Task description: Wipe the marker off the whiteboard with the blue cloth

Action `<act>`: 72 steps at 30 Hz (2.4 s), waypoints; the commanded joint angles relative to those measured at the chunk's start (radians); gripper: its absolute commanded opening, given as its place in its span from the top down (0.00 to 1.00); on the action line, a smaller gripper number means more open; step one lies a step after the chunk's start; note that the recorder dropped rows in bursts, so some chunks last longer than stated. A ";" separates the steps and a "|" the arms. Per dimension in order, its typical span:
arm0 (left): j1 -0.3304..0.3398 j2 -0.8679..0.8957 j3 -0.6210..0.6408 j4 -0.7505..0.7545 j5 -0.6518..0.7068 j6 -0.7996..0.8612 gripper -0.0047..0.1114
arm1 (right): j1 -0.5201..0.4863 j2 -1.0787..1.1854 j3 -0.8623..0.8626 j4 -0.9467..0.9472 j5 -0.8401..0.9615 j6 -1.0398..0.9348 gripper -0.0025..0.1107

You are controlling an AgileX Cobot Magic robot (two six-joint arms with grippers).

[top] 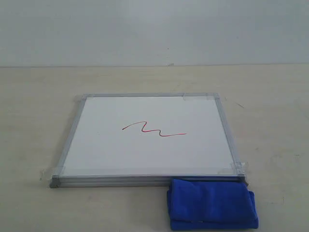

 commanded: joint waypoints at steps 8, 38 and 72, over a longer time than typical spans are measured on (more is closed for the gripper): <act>0.003 -0.003 0.003 0.001 -0.007 0.002 0.92 | -0.007 -0.005 -0.001 -0.009 -0.013 -0.003 0.98; 0.003 -0.003 0.003 0.001 -0.007 0.002 0.92 | -0.007 0.214 -0.538 0.053 0.108 -0.078 0.98; 0.003 -0.003 0.003 0.001 -0.007 0.002 0.92 | 0.046 1.040 -0.884 0.619 0.627 -0.867 0.98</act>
